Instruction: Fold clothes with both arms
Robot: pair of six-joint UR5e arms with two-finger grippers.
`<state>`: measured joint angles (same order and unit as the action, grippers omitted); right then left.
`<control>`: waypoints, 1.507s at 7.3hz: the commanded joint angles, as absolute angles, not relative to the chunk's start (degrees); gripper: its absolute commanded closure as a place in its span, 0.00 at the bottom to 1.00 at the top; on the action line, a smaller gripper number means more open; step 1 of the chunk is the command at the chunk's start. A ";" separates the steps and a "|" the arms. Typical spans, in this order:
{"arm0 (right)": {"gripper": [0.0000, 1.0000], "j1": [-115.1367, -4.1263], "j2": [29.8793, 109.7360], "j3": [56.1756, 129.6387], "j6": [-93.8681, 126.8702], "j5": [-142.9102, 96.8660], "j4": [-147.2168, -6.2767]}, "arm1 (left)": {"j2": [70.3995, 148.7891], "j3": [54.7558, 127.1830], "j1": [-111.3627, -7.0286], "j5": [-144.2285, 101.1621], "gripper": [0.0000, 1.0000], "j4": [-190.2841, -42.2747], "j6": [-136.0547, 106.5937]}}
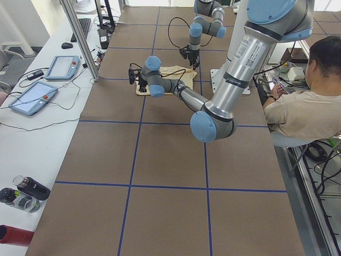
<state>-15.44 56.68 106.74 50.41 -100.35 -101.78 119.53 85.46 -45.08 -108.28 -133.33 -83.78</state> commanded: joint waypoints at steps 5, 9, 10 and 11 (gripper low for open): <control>0.51 -15.64 55.55 105.91 49.83 -99.84 -101.95 | 119.62 85.34 -44.91 -108.37 0.51 -133.33 -83.85; 1.00 -15.64 55.72 105.47 49.83 -100.02 -101.95 | 119.62 85.43 -44.91 -108.28 0.51 -133.33 -83.85; 1.00 -15.64 55.81 105.47 49.83 -100.11 -101.95 | 119.62 85.43 -44.91 -108.37 0.51 -133.33 -83.85; 1.00 -15.82 55.90 105.47 49.75 -100.37 -101.95 | 119.62 85.43 -44.91 -108.37 0.51 -133.33 -83.85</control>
<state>-15.71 55.78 105.48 49.81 -100.12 -101.95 119.61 85.42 -44.91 -108.34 -133.33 -83.85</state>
